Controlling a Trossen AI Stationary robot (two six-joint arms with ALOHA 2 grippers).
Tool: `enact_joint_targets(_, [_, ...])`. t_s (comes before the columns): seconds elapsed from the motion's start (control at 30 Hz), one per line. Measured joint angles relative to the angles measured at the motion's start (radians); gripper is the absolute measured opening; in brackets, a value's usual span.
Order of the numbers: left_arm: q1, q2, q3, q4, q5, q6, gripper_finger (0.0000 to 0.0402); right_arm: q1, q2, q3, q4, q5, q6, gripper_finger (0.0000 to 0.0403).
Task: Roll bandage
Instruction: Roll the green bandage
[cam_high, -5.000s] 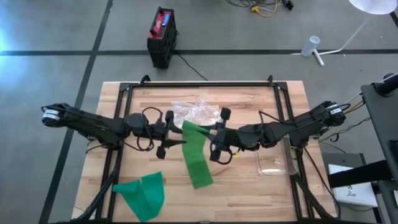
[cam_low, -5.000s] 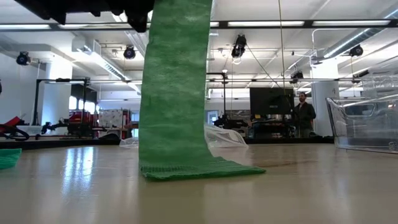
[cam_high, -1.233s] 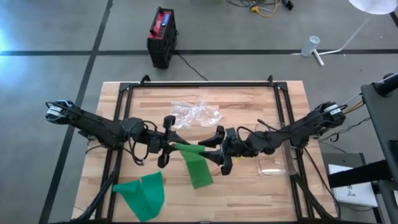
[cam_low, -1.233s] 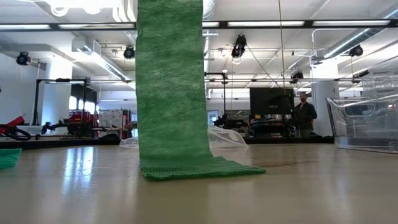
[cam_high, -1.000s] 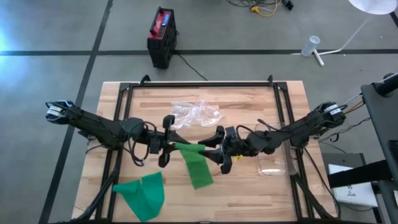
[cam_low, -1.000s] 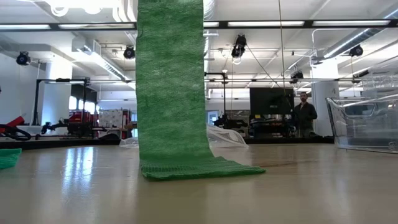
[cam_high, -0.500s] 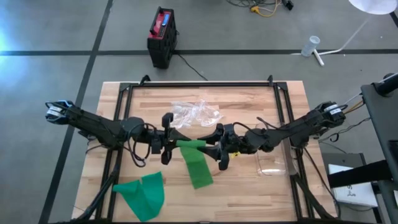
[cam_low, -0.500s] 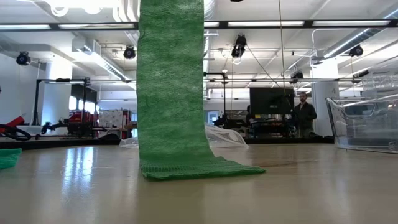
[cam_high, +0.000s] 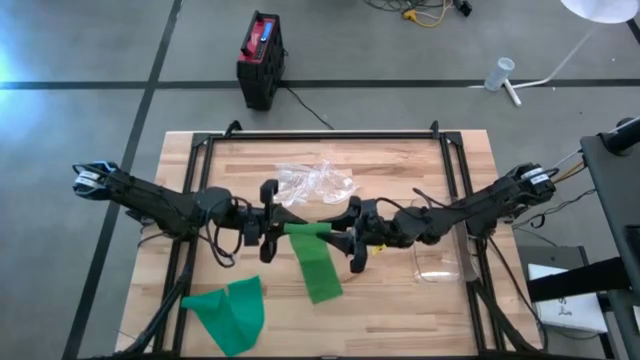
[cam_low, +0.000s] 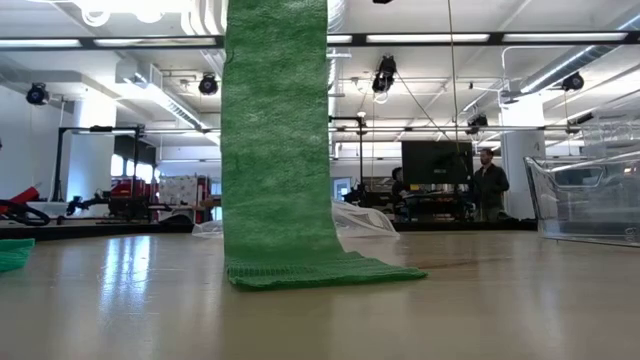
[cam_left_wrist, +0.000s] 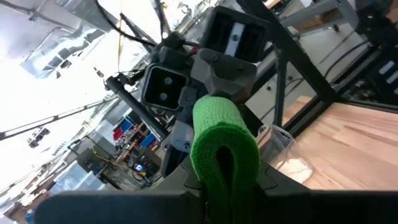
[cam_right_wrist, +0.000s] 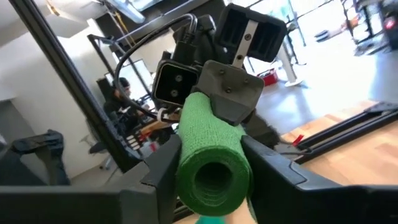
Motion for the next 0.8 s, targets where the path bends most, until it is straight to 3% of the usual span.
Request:
enact_joint_targets(0.17, [0.0, 0.006, 0.0, 0.025, -0.046, -0.118, 0.0061, 0.0, 0.001, 0.001, 0.02, 0.072, -0.068, 0.0102])
enact_joint_targets(0.43, [-0.015, -0.01, 0.0, -0.019, -0.059, -0.306, 0.0145, 0.0, -0.011, 0.001, 0.007, 0.074, -0.173, 0.0047])
enact_joint_targets(0.7, [-0.028, -0.062, 0.001, -0.043, -0.057, -0.657, 0.0232, 0.0, -0.05, 0.001, -0.011, 0.078, -0.291, 0.0045])
enact_joint_targets(0.8, [-0.028, -0.061, 0.001, -0.033, -0.054, -0.721, 0.0254, 0.0, -0.05, 0.001, -0.01, 0.079, -0.34, 0.0046])
